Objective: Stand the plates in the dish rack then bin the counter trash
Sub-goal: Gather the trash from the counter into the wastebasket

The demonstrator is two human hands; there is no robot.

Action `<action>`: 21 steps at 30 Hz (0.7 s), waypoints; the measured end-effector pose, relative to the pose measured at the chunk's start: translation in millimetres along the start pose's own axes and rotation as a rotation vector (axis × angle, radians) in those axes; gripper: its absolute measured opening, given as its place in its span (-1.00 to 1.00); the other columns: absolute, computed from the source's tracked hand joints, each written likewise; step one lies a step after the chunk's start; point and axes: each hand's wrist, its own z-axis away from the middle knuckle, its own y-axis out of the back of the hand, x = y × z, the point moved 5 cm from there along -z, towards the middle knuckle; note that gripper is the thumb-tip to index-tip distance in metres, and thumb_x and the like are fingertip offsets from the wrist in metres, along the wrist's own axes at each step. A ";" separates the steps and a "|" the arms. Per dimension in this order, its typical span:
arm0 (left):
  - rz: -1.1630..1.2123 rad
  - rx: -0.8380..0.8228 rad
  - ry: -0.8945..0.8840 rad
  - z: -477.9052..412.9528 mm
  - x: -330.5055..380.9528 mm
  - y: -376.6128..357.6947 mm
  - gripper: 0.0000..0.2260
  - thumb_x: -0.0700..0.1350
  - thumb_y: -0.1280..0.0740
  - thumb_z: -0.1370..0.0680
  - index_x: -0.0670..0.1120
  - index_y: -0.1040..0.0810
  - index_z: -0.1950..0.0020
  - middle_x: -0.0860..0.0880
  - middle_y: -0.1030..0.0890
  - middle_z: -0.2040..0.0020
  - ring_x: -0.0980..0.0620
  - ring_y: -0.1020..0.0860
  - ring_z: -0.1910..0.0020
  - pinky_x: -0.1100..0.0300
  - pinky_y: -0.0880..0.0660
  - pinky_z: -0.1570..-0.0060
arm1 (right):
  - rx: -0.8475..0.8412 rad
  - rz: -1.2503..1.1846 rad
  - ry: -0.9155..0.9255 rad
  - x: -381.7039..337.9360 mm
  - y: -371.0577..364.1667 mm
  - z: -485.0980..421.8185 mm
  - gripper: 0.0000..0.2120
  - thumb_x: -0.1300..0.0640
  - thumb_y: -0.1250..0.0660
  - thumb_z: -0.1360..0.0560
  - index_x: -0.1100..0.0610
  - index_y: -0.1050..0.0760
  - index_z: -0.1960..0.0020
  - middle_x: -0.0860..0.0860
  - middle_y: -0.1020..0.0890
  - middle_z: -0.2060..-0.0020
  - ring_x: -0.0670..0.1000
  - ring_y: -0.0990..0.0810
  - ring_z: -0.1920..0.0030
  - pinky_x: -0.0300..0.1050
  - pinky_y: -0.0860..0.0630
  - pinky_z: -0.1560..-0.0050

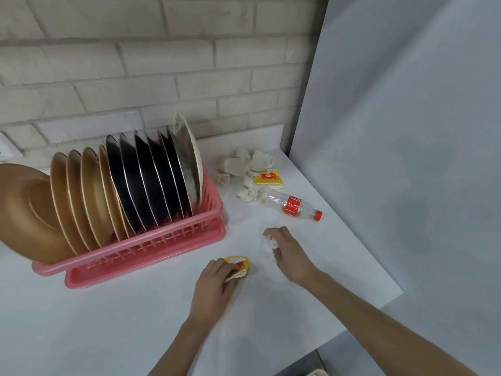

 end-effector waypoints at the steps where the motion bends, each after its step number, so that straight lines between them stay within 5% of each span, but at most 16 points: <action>1: 0.006 -0.004 0.008 0.2 0.9 0.8 -0.77 0.03 -0.25 -0.53 0.01 -0.60 -0.11 0.16 -0.51 0.04 0.12 -0.45 0.08 0.37 -0.33 0.09 | -0.040 0.091 0.050 3.7 -8.7 6.4 -0.48 0.43 -0.15 -0.49 0.02 -0.41 -0.34 0.04 -0.40 -0.19 0.01 -0.50 -0.03 -0.12 -0.47 -0.05; 5: 0.028 -0.018 0.062 0.8 3.0 4.4 -0.58 -0.12 -0.36 -0.48 0.05 -0.49 -0.34 0.17 -0.47 -0.16 0.19 -0.46 -0.06 0.39 -0.40 0.02 | -0.097 0.281 0.132 7.7 -27.0 26.2 -0.60 -0.03 -0.08 -0.61 -0.03 -0.42 -0.40 -0.01 -0.27 -0.41 0.02 -0.44 -0.24 0.00 -0.40 -0.22; 9: 0.036 -0.023 0.131 1.6 0.9 4.3 -0.55 -0.07 -0.40 -0.41 0.07 -0.52 -0.31 0.18 -0.37 -0.19 0.18 -0.49 -0.02 0.45 -0.37 0.14 | -0.122 0.320 0.130 7.8 -31.8 32.7 -0.27 -0.45 0.08 -0.50 -0.01 -0.35 -0.44 -0.03 -0.18 -0.48 0.00 -0.24 -0.40 0.00 -0.29 -0.35; 12: -0.012 -0.010 0.103 1.2 -1.8 1.5 -0.63 -0.08 -0.45 -0.40 0.05 -0.61 -0.21 0.17 -0.37 -0.19 0.13 -0.47 -0.09 0.35 -0.42 0.14 | -0.081 0.391 0.195 8.3 -39.9 38.5 -0.38 -0.34 -0.15 -0.49 0.02 -0.37 -0.40 0.03 -0.28 -0.41 0.07 -0.29 -0.35 0.02 -0.37 -0.28; 15: -0.057 0.025 0.064 0.6 -2.5 0.6 -0.70 -0.01 -0.37 -0.42 0.08 -0.64 -0.14 0.11 -0.43 -0.23 0.01 -0.45 -0.14 0.11 -0.45 0.02 | 0.016 0.280 0.196 7.3 -44.0 36.7 -0.72 0.05 -0.26 -0.53 0.05 -0.46 -0.23 0.01 -0.42 -0.17 0.06 -0.42 -0.15 -0.06 -0.41 -0.10; 17: -0.073 0.030 0.060 0.5 -3.2 -0.6 -0.71 0.02 -0.31 -0.43 0.11 -0.65 -0.13 0.06 -0.47 -0.31 0.00 -0.41 -0.25 0.07 -0.34 -0.13 | 0.065 0.188 0.140 9.3 -45.0 32.2 -0.75 0.24 -0.24 -0.50 0.08 -0.51 -0.15 -0.01 -0.48 -0.06 0.06 -0.45 -0.08 -0.06 -0.40 -0.06; 21: -0.068 -0.007 0.086 -0.6 -5.7 -2.1 -0.65 -0.04 -0.28 -0.46 0.14 -0.50 -0.25 0.12 -0.53 -0.32 0.04 -0.48 -0.27 0.24 -0.23 -0.21 | 0.170 0.021 0.037 8.3 -37.5 23.4 -0.80 0.16 -0.15 -0.65 0.12 -0.54 -0.12 -0.01 -0.60 0.01 0.02 -0.55 -0.02 -0.09 -0.47 -0.08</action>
